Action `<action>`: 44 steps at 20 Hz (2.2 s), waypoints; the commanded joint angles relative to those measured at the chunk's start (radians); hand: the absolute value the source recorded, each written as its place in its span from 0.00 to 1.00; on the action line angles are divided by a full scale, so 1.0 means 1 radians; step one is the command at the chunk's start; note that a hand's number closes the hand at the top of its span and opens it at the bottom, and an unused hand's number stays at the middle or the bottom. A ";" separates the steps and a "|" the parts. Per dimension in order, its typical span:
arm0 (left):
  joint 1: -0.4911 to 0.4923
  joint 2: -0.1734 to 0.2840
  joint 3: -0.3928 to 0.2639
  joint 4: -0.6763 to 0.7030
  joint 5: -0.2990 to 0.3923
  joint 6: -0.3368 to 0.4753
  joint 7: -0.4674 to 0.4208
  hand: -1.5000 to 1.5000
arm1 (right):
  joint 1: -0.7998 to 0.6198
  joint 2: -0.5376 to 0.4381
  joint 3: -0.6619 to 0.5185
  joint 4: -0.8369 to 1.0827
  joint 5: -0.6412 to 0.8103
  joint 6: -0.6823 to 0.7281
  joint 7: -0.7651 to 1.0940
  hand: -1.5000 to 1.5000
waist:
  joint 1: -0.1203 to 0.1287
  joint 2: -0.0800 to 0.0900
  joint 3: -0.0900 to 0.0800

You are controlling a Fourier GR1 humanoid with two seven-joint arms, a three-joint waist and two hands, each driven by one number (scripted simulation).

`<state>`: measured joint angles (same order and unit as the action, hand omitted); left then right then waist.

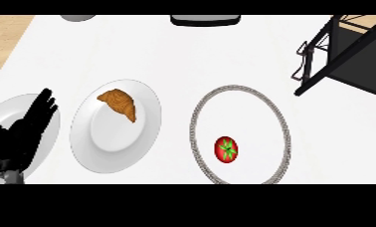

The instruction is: Pick the sweet potato from the placemat and place it in the tiered shelf

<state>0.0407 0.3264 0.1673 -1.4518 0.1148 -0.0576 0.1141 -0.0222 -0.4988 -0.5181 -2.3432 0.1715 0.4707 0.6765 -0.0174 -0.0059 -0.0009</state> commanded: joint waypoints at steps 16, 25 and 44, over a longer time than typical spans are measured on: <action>-0.027 -0.049 -0.021 -0.008 -0.068 0.020 0.006 0.50 | -0.310 -0.465 -0.120 0.253 -0.105 0.023 0.210 1.00 | 0.029 0.007 0.000; -0.005 -0.039 0.001 0.014 -0.056 -0.034 -0.026 0.50 | -0.361 -0.508 -0.021 0.571 0.128 -0.070 -0.052 1.00 | 0.033 0.009 0.001; -0.046 -0.036 0.044 0.041 -0.055 -0.054 -0.030 0.50 | -0.587 -0.430 0.085 1.167 0.309 -0.339 -0.231 1.00 | 0.033 0.010 0.001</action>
<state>0.0065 0.2751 0.1950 -1.4190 0.0505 -0.0965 0.0886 -0.5761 -0.9484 -0.4076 -1.2731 0.4598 0.1934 0.4185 0.0151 0.0035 0.0000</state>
